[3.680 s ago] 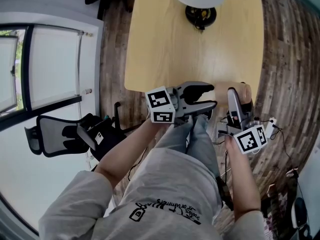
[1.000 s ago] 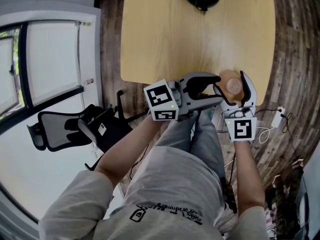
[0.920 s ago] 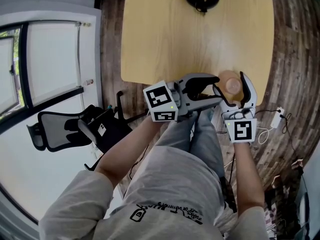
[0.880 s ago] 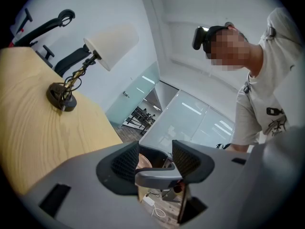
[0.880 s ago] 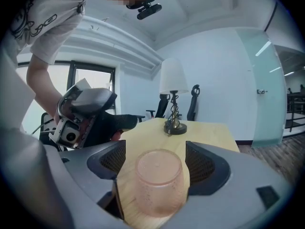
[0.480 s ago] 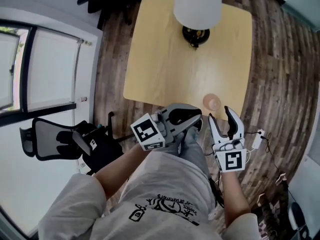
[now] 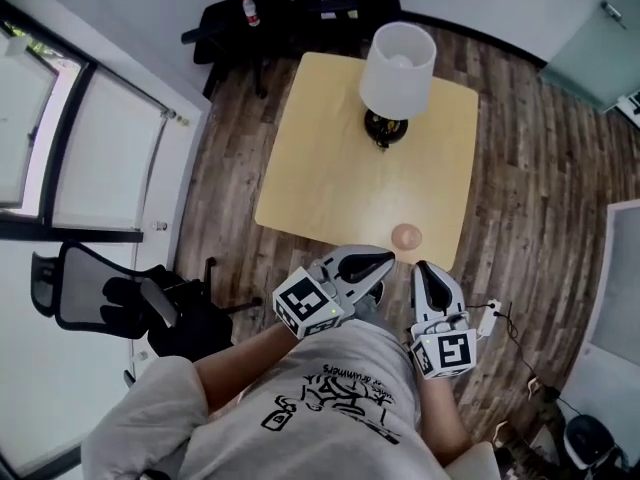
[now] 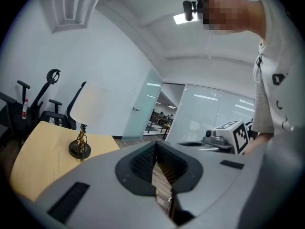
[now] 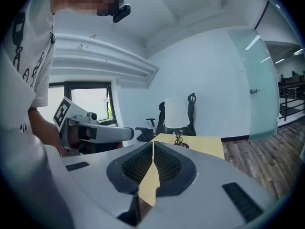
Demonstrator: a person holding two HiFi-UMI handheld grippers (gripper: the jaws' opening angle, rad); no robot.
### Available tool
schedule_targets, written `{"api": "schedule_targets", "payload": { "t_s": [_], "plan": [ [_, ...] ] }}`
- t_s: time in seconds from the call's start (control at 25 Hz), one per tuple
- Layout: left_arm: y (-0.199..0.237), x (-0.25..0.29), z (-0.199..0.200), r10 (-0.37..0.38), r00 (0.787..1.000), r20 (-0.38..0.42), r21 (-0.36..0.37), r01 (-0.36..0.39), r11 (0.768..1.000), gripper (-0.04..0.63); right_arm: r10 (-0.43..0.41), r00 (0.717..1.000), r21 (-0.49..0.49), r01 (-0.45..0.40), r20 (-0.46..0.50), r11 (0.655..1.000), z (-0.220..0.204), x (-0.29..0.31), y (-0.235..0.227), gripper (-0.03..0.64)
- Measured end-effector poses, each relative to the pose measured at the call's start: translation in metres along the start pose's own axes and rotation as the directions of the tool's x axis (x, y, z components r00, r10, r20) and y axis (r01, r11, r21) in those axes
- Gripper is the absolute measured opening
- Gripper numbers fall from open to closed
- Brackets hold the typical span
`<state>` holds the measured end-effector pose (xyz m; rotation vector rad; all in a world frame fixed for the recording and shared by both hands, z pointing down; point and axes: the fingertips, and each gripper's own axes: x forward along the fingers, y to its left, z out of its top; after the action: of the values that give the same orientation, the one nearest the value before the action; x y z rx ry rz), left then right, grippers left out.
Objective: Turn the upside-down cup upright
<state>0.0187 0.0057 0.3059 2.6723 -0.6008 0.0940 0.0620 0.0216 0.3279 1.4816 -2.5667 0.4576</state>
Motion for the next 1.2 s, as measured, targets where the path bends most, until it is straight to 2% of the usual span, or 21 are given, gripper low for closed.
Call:
{"api": "schedule_targets", "payload": {
  "t_s": [0.16, 0.32, 0.68, 0.88, 1.2],
  "plan": [
    [-0.01, -0.011, 0.012, 0.01, 1.0, 0.023, -0.013, -0.009, 1.0, 0.009, -0.012, 1.0, 0.014, 0.012, 0.006, 1.0, 0.017, -0.01, 0.017, 0.028],
    [-0.014, -0.018, 0.012, 0.032, 0.999, 0.004, -0.014, -0.032, 0.999, 0.009, -0.026, 0.999, 0.026, 0.025, 0.028, 0.999, 0.032, -0.014, 0.025, 0.026],
    [-0.027, -0.022, 0.022, 0.037, 0.999, 0.015, 0.052, -0.038, 0.998, 0.009, -0.045, 0.996, -0.02, 0.047, 0.071, 0.999, 0.051, -0.015, 0.03, 0.023],
    [-0.019, -0.019, 0.022, 0.064, 0.998, 0.013, 0.077, -0.065, 0.995, 0.009, -0.046, 0.997, -0.043, 0.049, 0.059, 0.998, 0.043, -0.008, 0.032, 0.023],
    [-0.019, -0.008, 0.013, 0.051, 0.999, -0.02, 0.073, -0.049, 0.996, 0.009, -0.071, 0.997, -0.027, 0.072, 0.028, 0.997, 0.033, -0.004, 0.022, 0.023]
  ]
}}
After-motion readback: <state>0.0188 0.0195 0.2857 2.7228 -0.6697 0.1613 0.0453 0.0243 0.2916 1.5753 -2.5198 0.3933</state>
